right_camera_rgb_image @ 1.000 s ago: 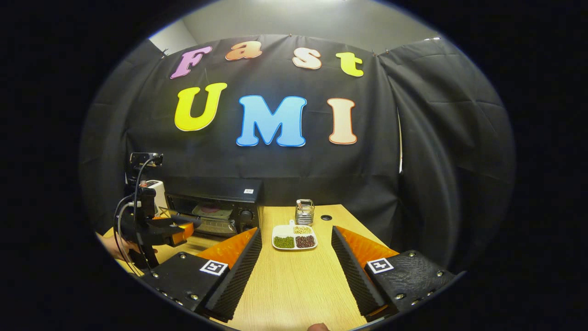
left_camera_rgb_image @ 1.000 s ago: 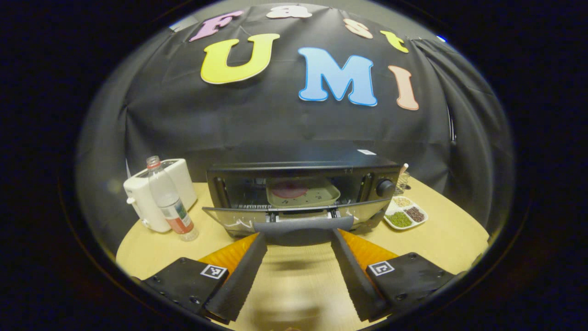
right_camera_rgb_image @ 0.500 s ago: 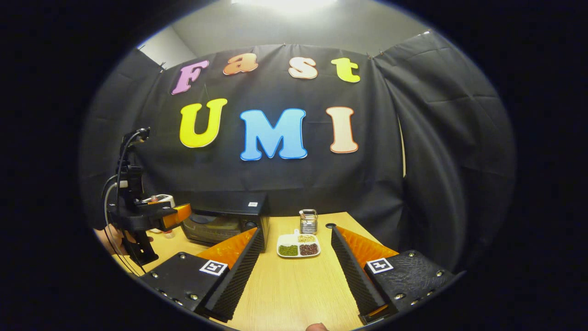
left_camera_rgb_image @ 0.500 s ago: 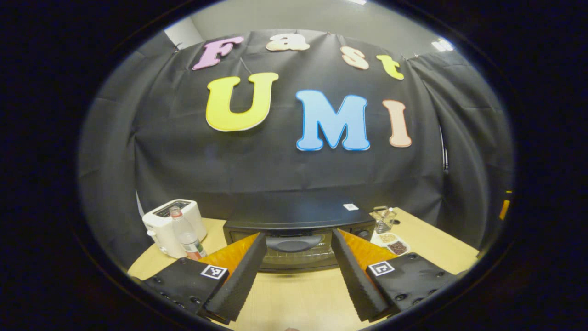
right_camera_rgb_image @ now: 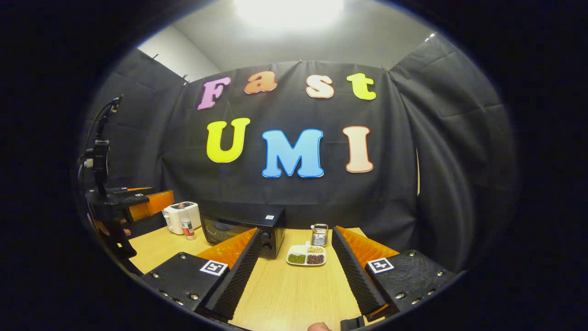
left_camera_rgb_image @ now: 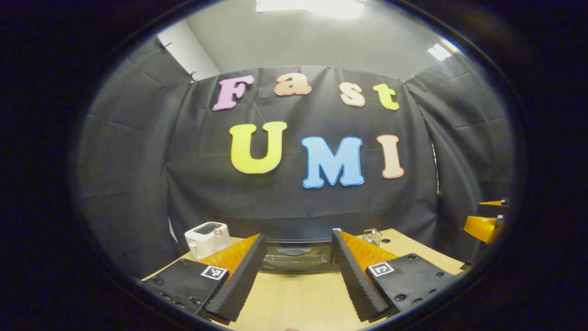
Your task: Open the electric oven with the left hand, put the food in, and close the electric oven.
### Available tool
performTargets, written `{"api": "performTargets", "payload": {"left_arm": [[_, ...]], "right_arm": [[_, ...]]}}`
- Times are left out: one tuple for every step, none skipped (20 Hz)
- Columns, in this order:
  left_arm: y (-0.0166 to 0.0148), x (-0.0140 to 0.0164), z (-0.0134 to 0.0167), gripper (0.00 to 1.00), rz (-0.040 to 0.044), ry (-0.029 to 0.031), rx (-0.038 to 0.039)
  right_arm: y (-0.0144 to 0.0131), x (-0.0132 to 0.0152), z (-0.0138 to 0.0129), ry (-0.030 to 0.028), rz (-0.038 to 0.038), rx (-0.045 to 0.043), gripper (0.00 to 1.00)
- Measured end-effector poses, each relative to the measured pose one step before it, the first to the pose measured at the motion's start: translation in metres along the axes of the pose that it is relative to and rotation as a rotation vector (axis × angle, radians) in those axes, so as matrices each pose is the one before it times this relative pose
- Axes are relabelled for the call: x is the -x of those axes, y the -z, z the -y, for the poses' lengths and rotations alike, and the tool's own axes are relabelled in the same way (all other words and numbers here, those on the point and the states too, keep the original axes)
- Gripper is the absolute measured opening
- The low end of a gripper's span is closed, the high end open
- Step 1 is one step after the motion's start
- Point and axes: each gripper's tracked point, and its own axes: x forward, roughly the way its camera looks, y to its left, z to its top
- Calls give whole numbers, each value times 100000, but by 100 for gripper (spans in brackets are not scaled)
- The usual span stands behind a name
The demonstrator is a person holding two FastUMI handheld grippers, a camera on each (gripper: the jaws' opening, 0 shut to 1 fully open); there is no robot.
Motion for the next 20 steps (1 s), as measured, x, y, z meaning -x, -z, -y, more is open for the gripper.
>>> {"api": "performTargets", "payload": {"left_arm": [[-261, 964, -157, 100, 188, -700, 747], [-252, 972, -228, 100, -37, 180, 916], [-197, 577, -251, 100, 234, -222, 635], [-324, 689, -524, 100, 677, -543, 622], [-236, 380, -608, 100, 571, -553, 856], [-152, 631, -622, 100, 179, -303, 587], [-30, 368, -545, 100, 52, -161, -190], [-206, 481, -653, 95, 435, -111, -1050], [-345, 370, -747, 100, 685, -293, -1627], [-329, 307, -745, 100, 707, -473, -1465], [-6, 241, -421, 100, -77, -340, -951], [-247, 448, -376, 100, -11, -62, -528], [-332, 323, -323, 100, 919, -39, -578], [-339, 254, -490, 100, 1087, -309, -665], [-44, 246, -473, 100, -88, -663, -318], [31, 370, -274, 100, -170, -41, 857], [-73, 432, -3, 100, -3, 144, 1673], [-121, 336, -100, 100, 128, 93, 1687], [66, 93, -327, 100, 260, -306, 1076], [145, 145, -364, 100, 233, -383, 452]], "right_arm": [[-301, 315, 159, -27, 1015, 1664, 95], [-476, 107, -41, 48, 1222, 1121, 95], [-476, 262, -184, 193, 1468, 577, 95], [-333, 302, -206, 261, 1327, 469, 95], [-417, 245, -196, 252, 1062, 299, 95], [-197, 144, -311, 340, 720, 152, 95], [-202, 145, -350, 615, -459, -203, 95], [-152, 112, -395, 84, 351, -707, 95], [-557, 175, -468, -119, 1401, -789, 95], [-623, 120, -277, 623, 1894, -679, 95], [-384, 166, -149, 905, 646, -578, 95], [-61, 45, -119, 933, 28, -1137, 95], [-439, 267, -165, 429, 716, -1582, 95], [-649, 179, -313, 98, 1292, -1283, 95], [-635, 78, 10, 1007, 1510, -880, 95], [-370, 93, 330, 1393, 1037, -386, 95], [-336, 84, 246, 1323, 1288, -285, 95], [-302, 46, 81, 952, 1303, -151, 95], [-281, 62, 75, 1054, 1007, -237, 95], [-53, -72, 275, 1231, 407, -685, 95]]}}
